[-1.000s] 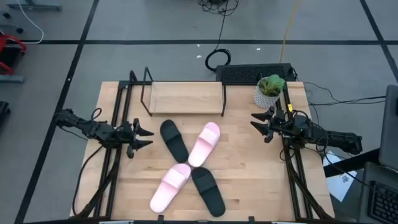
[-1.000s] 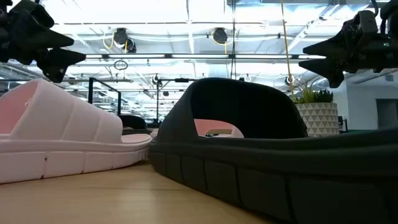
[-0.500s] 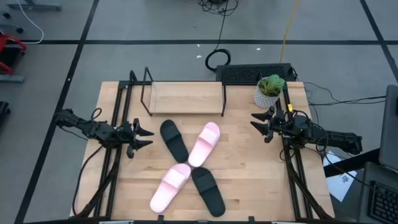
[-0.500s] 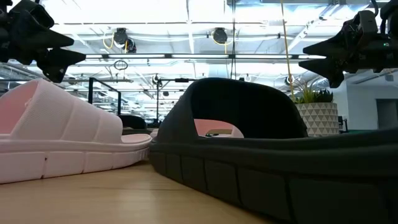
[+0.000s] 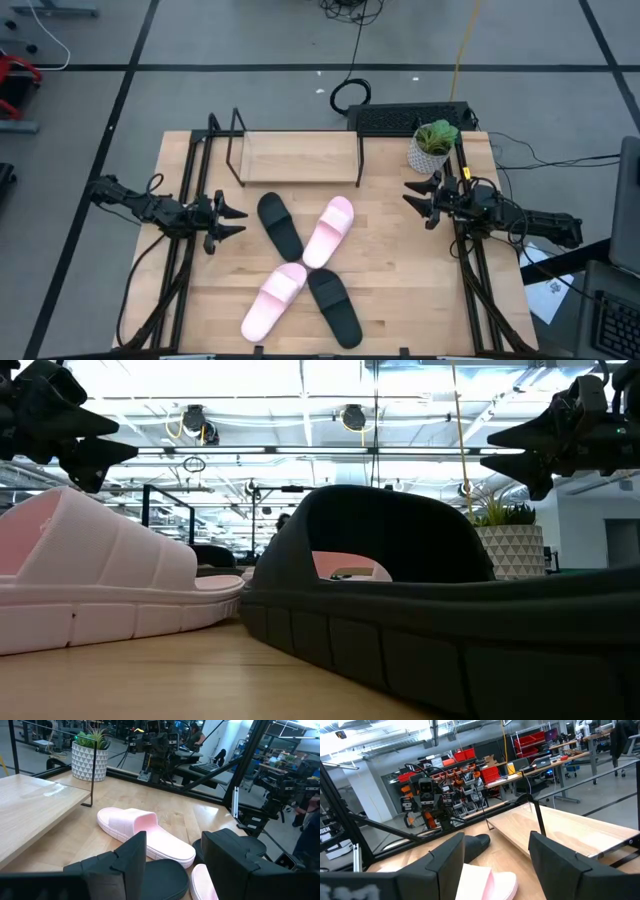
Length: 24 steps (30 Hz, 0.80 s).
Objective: Pick and place slides into the shelf
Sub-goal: Put the top black slipper on the shelf
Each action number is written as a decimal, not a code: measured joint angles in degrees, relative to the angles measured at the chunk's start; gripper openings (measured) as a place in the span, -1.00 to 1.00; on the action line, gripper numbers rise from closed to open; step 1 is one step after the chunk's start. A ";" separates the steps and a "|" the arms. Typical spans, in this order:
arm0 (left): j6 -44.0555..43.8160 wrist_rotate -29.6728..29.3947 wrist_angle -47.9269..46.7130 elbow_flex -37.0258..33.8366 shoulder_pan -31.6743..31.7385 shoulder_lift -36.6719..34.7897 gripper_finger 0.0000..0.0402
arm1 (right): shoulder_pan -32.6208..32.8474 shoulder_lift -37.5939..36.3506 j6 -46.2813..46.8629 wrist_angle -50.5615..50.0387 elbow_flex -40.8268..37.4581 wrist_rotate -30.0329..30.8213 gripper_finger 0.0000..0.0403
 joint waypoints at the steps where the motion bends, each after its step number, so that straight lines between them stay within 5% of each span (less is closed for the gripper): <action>1: 0.00 0.00 0.00 0.02 -0.02 0.00 -0.06 | -0.01 0.00 0.00 0.02 0.00 0.00 0.05; 11: 0.00 0.00 0.02 0.00 -0.02 0.00 -0.06 | -0.02 0.02 24.19 14.73 -0.01 3.11 0.05; 20: -0.01 -3.47 3.41 -0.11 0.00 0.00 -0.06 | -0.02 1.17 19.92 41.22 0.17 2.93 0.05; 24: -0.28 -3.82 9.67 -0.11 0.02 0.02 -0.06 | -0.02 3.93 16.80 44.35 3.18 2.80 0.05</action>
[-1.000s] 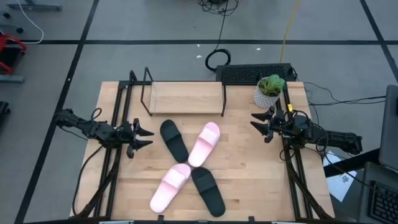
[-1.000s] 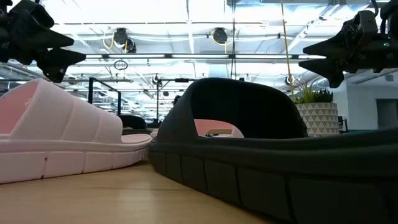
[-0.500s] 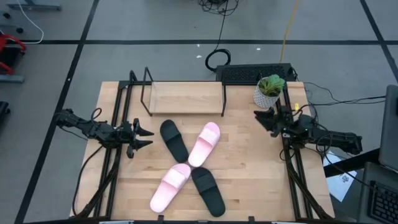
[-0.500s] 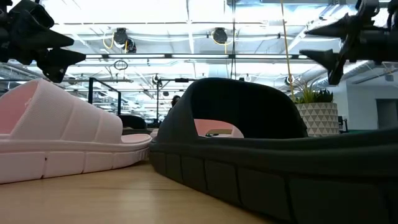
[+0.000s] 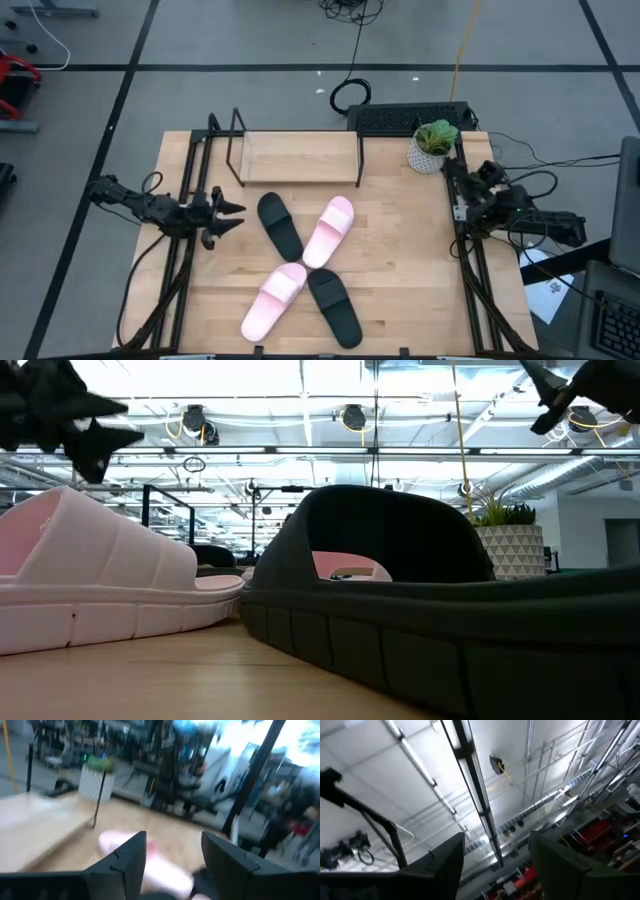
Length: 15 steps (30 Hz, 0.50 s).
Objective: Pick and place slides into the shelf
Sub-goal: Put the top black slipper on the shelf
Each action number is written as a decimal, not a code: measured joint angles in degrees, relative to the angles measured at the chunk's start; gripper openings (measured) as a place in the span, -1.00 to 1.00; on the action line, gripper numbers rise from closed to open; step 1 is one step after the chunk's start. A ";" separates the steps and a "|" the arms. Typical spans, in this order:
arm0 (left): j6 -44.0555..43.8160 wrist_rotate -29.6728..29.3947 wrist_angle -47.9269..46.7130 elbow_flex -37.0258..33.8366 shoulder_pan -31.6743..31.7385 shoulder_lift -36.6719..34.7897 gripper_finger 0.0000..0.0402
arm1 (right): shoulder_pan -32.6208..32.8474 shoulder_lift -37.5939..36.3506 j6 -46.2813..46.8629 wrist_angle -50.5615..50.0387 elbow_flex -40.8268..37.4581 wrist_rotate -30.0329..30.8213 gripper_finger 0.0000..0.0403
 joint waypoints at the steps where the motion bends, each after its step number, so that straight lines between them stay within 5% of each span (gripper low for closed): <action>1: -0.10 -0.46 2.88 0.00 0.00 0.00 -0.06 | 0.00 1.31 -0.95 -0.32 1.41 -0.80 0.05; 10: -4.37 2.67 34.38 0.04 0.02 -0.01 -0.06 | 0.02 20.43 -10.50 2.50 21.06 -15.08 0.05; 15: -4.59 7.49 35.10 3.99 -0.02 1.46 -0.06 | 0.02 31.75 -11.25 2.04 32.56 -22.04 0.05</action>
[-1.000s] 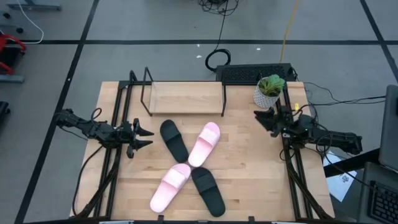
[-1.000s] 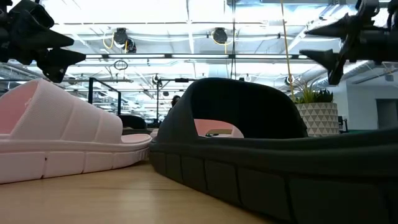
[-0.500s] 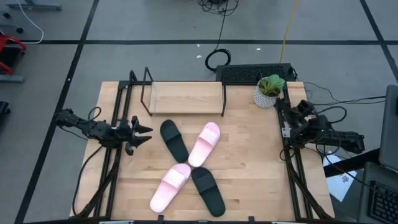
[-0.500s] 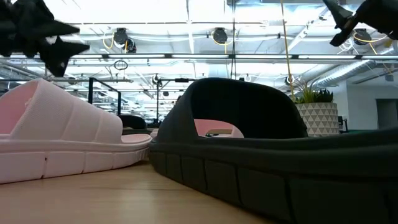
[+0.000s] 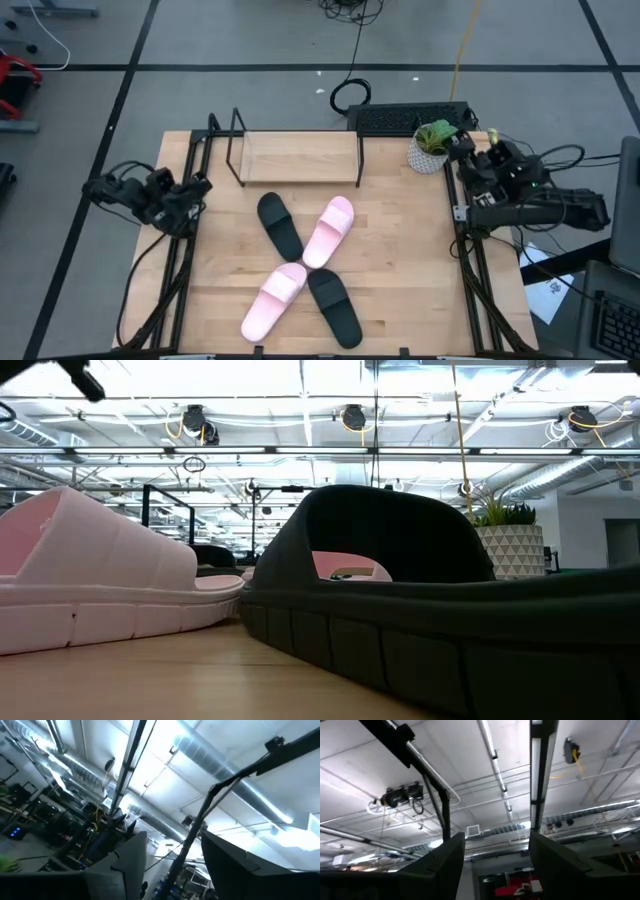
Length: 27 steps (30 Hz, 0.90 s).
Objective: Pick and place slides into the shelf
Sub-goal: Put the top black slipper on the shelf
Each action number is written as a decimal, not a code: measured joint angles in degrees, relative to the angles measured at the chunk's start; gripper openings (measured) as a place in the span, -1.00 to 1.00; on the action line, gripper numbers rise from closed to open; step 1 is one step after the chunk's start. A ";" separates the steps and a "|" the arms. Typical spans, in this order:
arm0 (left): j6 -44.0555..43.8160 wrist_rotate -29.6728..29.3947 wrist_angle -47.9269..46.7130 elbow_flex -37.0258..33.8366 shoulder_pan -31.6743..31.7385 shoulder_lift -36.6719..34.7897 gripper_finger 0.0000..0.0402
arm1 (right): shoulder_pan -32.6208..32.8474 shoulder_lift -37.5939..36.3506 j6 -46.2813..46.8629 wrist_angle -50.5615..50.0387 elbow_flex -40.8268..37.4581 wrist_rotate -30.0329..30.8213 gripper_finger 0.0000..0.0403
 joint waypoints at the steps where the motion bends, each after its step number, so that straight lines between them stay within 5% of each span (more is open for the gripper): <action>1: -0.02 0.13 -0.76 1.37 0.00 1.53 -0.06 | 0.00 1.95 -0.01 0.03 2.15 -1.28 0.05; 5: 0.28 0.82 -4.37 10.63 0.00 12.37 -0.06 | 0.00 7.73 0.00 -0.44 8.86 -5.24 0.05; 10: 3.77 5.28 -15.52 31.03 -0.50 32.48 -0.06 | 0.00 11.03 -0.20 -2.08 13.34 -8.04 0.05; 15: 5.74 -0.03 -47.73 59.07 -4.24 52.11 -0.06 | 0.00 10.67 -1.46 -2.09 13.71 -8.32 0.05; 20: -7.64 -13.69 -88.46 84.46 -7.40 70.93 -0.06 | -0.02 10.03 -1.50 -3.79 13.71 -10.44 0.05; 24: -22.36 -15.03 -110.05 95.92 -7.56 82.04 -0.06 | -0.02 9.73 -1.51 -5.32 13.71 -10.99 0.05; 27: -30.36 -11.55 -116.63 98.27 -6.92 88.54 -0.06 | -0.02 9.78 -1.71 -7.19 13.73 -10.95 0.05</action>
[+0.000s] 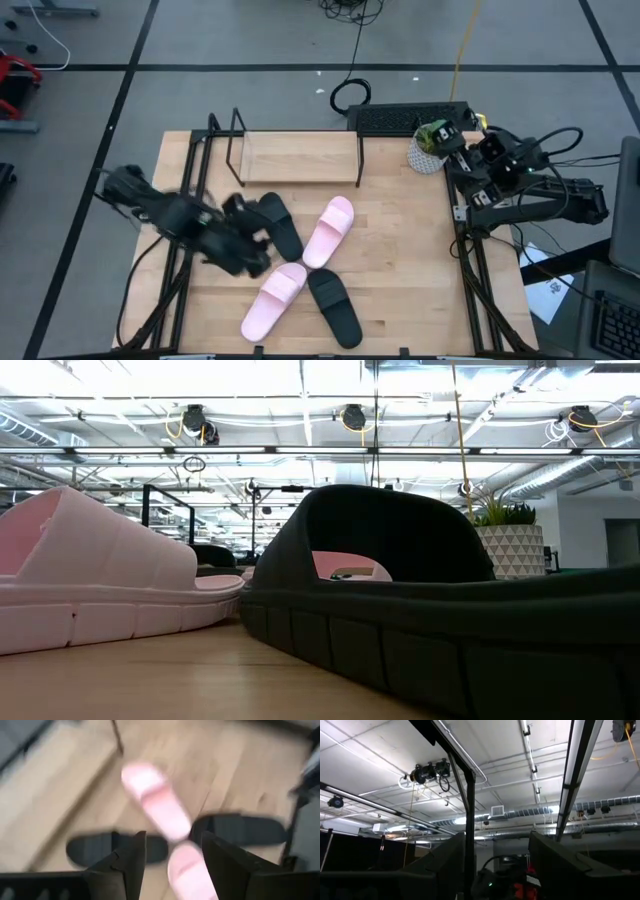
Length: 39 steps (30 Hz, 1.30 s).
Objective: Pick and place slides into the shelf
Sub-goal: Put the top black slipper on the shelf
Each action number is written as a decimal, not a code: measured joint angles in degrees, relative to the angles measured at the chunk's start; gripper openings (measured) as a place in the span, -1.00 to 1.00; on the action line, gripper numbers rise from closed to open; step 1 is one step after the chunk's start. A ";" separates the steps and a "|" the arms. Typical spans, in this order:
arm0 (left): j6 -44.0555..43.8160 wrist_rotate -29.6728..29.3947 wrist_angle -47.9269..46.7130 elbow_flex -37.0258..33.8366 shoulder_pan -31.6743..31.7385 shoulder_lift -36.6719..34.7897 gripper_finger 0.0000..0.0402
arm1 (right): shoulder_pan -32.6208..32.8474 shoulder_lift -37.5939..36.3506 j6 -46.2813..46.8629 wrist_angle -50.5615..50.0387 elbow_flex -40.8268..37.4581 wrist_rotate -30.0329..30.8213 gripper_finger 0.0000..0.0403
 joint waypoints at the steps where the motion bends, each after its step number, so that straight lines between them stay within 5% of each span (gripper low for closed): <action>1: -2.09 2.15 -1.46 0.02 0.21 1.74 -0.06 | 0.00 -0.02 -0.57 -0.94 0.00 0.01 0.05; 6: -8.69 13.01 -2.19 -0.07 0.64 9.25 -0.06 | -0.02 -0.07 -2.54 -4.02 0.00 0.05 0.05; 10: -12.98 14.35 -2.14 -0.15 0.18 14.78 -0.06 | -0.04 -0.08 -2.57 -5.26 0.00 -0.01 0.05; 19: -14.93 6.52 2.25 -0.15 0.01 18.91 -0.06 | -0.04 -0.11 -2.57 -6.72 0.00 -0.02 0.05; 24: -27.85 4.93 -8.27 -0.15 -0.53 19.02 -0.06 | -0.05 -0.12 -2.50 -7.66 0.00 -0.04 0.05; 29: -37.14 -5.24 -8.12 -2.42 -4.44 19.04 -0.06 | -0.07 -0.48 -3.55 -11.64 0.02 -0.06 0.05; 34: -37.30 -0.83 -7.80 -6.38 -5.02 19.00 -0.06 | -0.07 -0.81 -7.28 -15.38 0.02 -0.03 0.05; 39: -32.79 -2.61 -3.72 -10.92 -5.15 18.98 -0.06 | -0.09 -0.87 -10.42 -16.65 0.02 0.05 0.05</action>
